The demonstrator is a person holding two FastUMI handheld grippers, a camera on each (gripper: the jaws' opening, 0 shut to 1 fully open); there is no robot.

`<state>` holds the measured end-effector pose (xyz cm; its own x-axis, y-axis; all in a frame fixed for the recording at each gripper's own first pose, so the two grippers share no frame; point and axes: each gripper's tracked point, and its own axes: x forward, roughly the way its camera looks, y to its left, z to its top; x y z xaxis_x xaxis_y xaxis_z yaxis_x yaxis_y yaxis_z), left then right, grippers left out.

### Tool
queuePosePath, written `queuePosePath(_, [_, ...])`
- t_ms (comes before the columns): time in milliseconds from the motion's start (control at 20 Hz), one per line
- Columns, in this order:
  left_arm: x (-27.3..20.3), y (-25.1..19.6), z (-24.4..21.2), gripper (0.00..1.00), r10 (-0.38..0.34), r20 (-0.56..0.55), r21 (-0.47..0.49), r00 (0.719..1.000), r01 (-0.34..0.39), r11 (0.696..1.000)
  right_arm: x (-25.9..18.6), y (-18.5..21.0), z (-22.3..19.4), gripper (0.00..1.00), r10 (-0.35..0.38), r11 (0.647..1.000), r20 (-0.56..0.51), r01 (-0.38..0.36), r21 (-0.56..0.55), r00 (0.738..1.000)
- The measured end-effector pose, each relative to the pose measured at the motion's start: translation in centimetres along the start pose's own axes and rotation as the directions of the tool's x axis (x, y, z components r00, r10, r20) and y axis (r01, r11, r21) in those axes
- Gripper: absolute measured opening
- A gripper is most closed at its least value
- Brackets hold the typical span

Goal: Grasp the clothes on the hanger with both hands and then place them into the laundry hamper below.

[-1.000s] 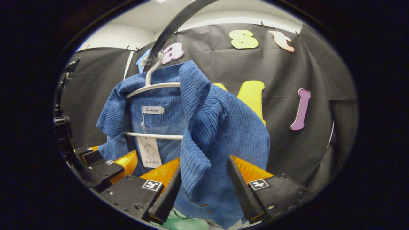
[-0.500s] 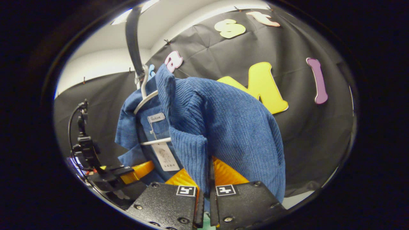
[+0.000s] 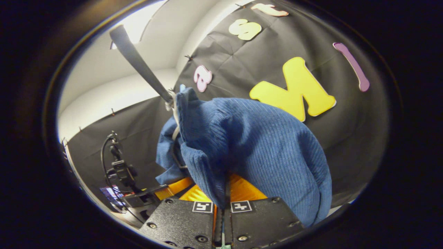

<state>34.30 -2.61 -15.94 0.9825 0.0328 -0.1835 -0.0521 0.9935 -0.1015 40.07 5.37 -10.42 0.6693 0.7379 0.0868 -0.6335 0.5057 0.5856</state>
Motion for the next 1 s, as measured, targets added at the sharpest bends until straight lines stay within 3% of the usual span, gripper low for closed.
queuePosePath(50, [-0.5,0.2,1.3,0.01,-0.009,0.03,-0.015,1.0,0.009,1.0,-0.2,0.5,0.5,0.06,0.046,0.997,0.013,-0.047,0.056,0.999])
queuePosePath(200, [-1.1,1.0,5.2,0.0,-0.033,0.108,-0.07,0.994,0.04,0.997,-1.2,1.8,2.7,0.06,0.151,0.977,0.07,-0.159,0.143,0.986])
queuePosePath(300, [-1.2,2.1,7.1,0.05,-0.022,0.135,-0.123,0.991,0.039,0.992,-1.4,2.6,4.0,0.05,0.182,0.969,0.096,-0.195,0.15,0.979])
queuePosePath(400, [-0.8,3.4,8.6,0.05,-0.005,0.159,-0.178,0.987,0.034,0.983,-1.6,2.9,5.5,0.05,0.199,0.958,0.142,-0.223,0.18,0.97])
queuePosePath(550, [-0.4,4.4,10.6,0.05,0.007,0.186,-0.174,0.982,0.026,0.984,-1.1,2.4,8.3,0.05,0.208,0.931,0.22,-0.261,0.253,0.953])
queuePosePath(700, [-0.2,4.6,12.3,0.05,-0.016,0.204,-0.164,0.979,0.051,0.985,-1.8,1.7,9.6,0.05,0.228,0.876,0.291,-0.326,0.354,0.929])
queuePosePath(900, [0.4,5.1,13.3,0.05,-0.087,0.214,-0.213,0.973,0.133,0.968,-2.3,-0.4,11.1,0.05,0.212,0.81,0.372,-0.375,0.451,0.904])
queuePosePath(1000, [0.8,5.2,12.9,0.05,-0.153,0.208,-0.285,0.966,0.209,0.935,-2.5,-1.9,11.8,0.05,0.176,0.779,0.408,-0.381,0.499,0.896])
